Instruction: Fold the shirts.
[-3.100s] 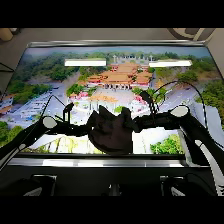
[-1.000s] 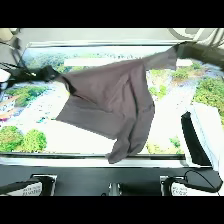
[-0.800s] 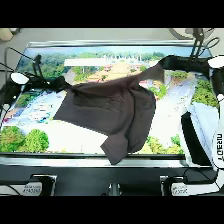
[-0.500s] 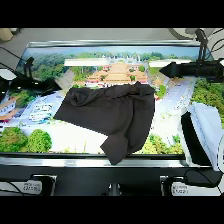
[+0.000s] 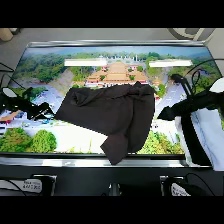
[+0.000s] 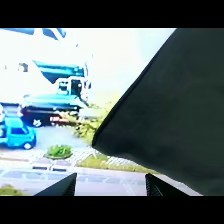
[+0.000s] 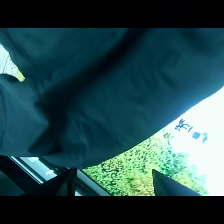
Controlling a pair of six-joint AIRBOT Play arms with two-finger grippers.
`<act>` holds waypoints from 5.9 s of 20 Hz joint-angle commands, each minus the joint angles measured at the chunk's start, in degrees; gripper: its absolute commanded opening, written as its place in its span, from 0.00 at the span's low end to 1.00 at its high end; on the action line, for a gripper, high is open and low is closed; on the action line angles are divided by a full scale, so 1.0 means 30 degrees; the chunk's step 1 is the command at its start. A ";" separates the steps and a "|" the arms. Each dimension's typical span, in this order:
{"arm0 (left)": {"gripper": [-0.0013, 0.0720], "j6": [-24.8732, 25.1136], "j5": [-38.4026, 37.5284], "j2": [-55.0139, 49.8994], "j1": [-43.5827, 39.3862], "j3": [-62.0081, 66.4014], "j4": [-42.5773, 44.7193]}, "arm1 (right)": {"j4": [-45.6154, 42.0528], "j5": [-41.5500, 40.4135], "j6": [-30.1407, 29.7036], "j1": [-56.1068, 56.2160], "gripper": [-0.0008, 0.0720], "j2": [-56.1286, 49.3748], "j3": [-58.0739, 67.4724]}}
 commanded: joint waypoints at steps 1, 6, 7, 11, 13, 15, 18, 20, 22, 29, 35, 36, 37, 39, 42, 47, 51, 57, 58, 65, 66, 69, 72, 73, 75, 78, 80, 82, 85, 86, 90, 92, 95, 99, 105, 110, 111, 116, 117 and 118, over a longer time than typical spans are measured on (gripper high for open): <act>0.71 0.0211 0.1683 -0.0197 0.0109 -0.1384 -0.1246 | 0.0087 -0.0408 0.0007 0.0182 0.70 0.0721 -0.2572; 0.69 0.0321 0.3366 -0.0328 -0.0554 -0.1421 -0.1384 | 0.0080 -0.1158 0.0029 0.0182 0.70 0.0721 -0.3621; 0.65 0.0306 0.3694 -0.0335 -0.0794 -0.1421 -0.1392 | 0.0080 -0.1158 0.0022 0.0182 0.71 0.0721 -0.3883; 0.06 0.0313 0.4109 -0.0321 -0.1523 -0.1406 -0.1392 | 0.0597 -0.1836 0.0175 0.0182 0.76 0.0729 -0.5872; 0.06 0.0335 0.3927 -0.0219 -0.1399 -0.1399 -0.1384 | 0.1333 -0.2718 0.0146 0.0182 0.77 0.0729 -0.7490; 0.06 0.0707 0.3716 0.0073 -0.1282 -0.1399 -0.1384 | 0.2142 -0.3963 0.0007 0.0182 0.77 0.0729 -0.9318; 0.06 0.1195 0.3366 0.0546 -0.1275 -0.1406 -0.1377 | 0.4524 -0.5253 -0.1005 0.0182 0.77 0.0729 -1.1591; 0.06 0.1188 0.3300 0.0867 -0.1290 -0.1406 -0.1384 | 0.4962 -0.5974 -0.1173 0.0182 0.77 0.0729 -1.2611; 0.06 0.1188 0.3198 0.1224 -0.1290 -0.1406 -0.1384 | 0.4998 -0.6725 -0.1144 0.0182 0.77 0.0721 -1.3347; 0.06 0.1195 0.2841 0.2776 -0.1319 -0.1399 -0.1392 | 0.6972 -1.0185 -0.0160 0.3985 0.05 0.0750 -1.3704; 0.06 0.2761 0.4248 0.9296 -0.1319 0.1858 -0.2550 | -0.1370 -0.7184 -0.0197 0.3971 0.04 0.4663 -0.4364; 0.06 0.2761 0.5479 1.0856 -0.1326 0.3293 -0.2543 | -0.3432 -0.7402 -0.0051 0.3971 0.04 0.5632 -0.1428; 0.06 0.2747 0.6936 1.2218 -0.1319 0.4685 -0.2535 | -0.5224 -0.7956 0.0408 0.3971 0.04 0.6426 0.1384; 0.06 0.1960 1.0455 1.4790 -0.1319 0.7213 -0.2441 | -0.8131 -0.9377 0.1151 0.3971 0.04 0.7817 0.6936; 0.06 -0.0080 1.3471 1.8017 -0.1326 0.8612 -0.2382 | -0.9020 -1.1016 0.1224 0.3971 0.04 0.9537 1.1919; 0.06 -0.0117 1.0972 1.9955 -0.1319 0.8590 -0.2157 | -0.9107 -1.0768 0.1880 0.3971 0.04 1.0972 1.2779; 0.06 -0.0124 0.8998 1.9584 -0.1326 0.8590 -0.1625 | -0.9391 -1.0528 0.2157 0.3971 0.04 1.0695 1.2779; 0.06 -0.0117 0.2433 1.6575 -0.1326 0.8568 0.1515 | -1.0287 -0.6360 0.2346 0.3971 0.05 0.7584 1.2779; 0.06 -0.0109 0.1239 1.5460 -0.1326 0.8451 0.1865 | -1.0236 -0.5799 0.2361 0.3971 0.05 0.6499 1.2779; 0.06 0.0634 0.1188 0.6615 -0.1355 0.4765 0.2004 | -0.9347 -0.3191 0.3315 0.3978 0.04 -0.4379 1.2772; 0.06 0.0627 0.1610 0.5202 -0.1413 0.4779 0.2004 | -0.8590 -0.3891 0.3322 0.3978 0.04 -0.5763 1.2772; 0.06 0.0605 0.3752 0.1734 -0.1661 0.4794 0.1858 | -0.6404 -0.6521 0.3708 0.3978 0.05 -0.9034 1.2779; 0.06 0.0605 0.5843 -0.0219 -0.1763 0.4794 0.1188 | -0.6200 -0.9894 0.3920 0.3978 0.05 -1.0528 1.2779; 0.06 0.0605 0.6594 -0.0576 -0.1763 0.4794 0.0991 | -0.6266 -1.1038 0.3920 0.3971 0.05 -1.0717 1.2779; 0.06 0.0605 0.7919 -0.0874 -0.1763 0.4794 0.0831 | -0.7045 -1.3107 0.3942 0.3971 0.05 -1.0841 1.2779; 0.06 0.0612 0.7621 -0.0831 -0.1770 0.4794 0.0342 | -0.7657 -1.3311 0.3861 0.3971 0.05 -1.0834 1.2779; 0.06 0.1268 0.4626 -0.0823 -0.1763 0.4787 0.0350 | -0.7956 -1.0805 0.3067 0.3971 0.05 -1.0812 1.2779; 0.06 0.3060 0.0721 -0.0823 -0.1770 0.4626 0.0430 | -0.9355 -0.7541 0.2171 0.3971 0.05 -1.0863 1.2772; 0.06 0.3322 -0.2302 -0.0823 -0.1763 0.3126 0.1559 | -1.1460 -0.4393 0.1115 0.3708 0.05 -1.1140 1.2582; 0.06 0.3271 -0.2477 -0.0823 -0.1800 0.2390 0.1319 | -1.1227 -0.4065 0.1151 0.3424 0.05 -1.1300 1.2458; 0.06 0.3628 -0.2361 -0.0823 -0.2594 0.0357 0.0554 | -1.0244 -0.2346 0.1151 0.3162 0.05 -1.2313 1.2437; 0.06 0.3606 -0.2106 -0.0823 -0.2761 0.0211 0.0546 | -0.9712 -0.2171 0.1501 0.3162 0.05 -1.2779 1.2437; 0.06 0.3344 -0.2244 -0.0794 -0.2499 0.0233 0.0503 | -0.9719 -0.1982 0.2492 0.3162 0.09 -1.3056 1.2444; 0.58 0.3264 -0.3949 -0.0648 -0.1639 0.1188 0.0503 | -0.9959 -0.0612 0.1778 0.2754 0.68 -1.2131 1.2531; 0.59 0.2630 -0.4648 0.2892 0.0699 -0.1632 0.0947 | -0.6849 0.3016 0.1814 -0.0321 0.63 -0.9092 0.8976; 0.73 0.3534 -0.1661 0.6885 0.0852 -1.0418 0.0291 | -0.6827 -0.0095 0.0947 -0.0328 0.59 -0.6113 0.1916; 0.73 0.3636 -0.1239 0.7191 0.0852 -1.1373 -0.0131 | -0.6929 0.0000 0.0823 -0.0328 0.59 -0.5974 0.1515; 0.73 0.3781 0.0015 0.7220 0.0386 -1.2451 -0.1443 | -0.7060 -0.0350 0.0838 -0.0328 0.59 -0.5894 0.1297; 0.72 0.3599 0.0393 0.7220 0.0168 -1.2451 -0.1450 | -0.7067 -0.0401 0.0838 -0.0328 0.59 -0.5894 0.1297; 0.71 0.3395 0.0772 0.7220 -0.0029 -1.2466 -0.1450 | -0.7067 -0.0430 0.0838 -0.0328 0.59 -0.5894 0.1297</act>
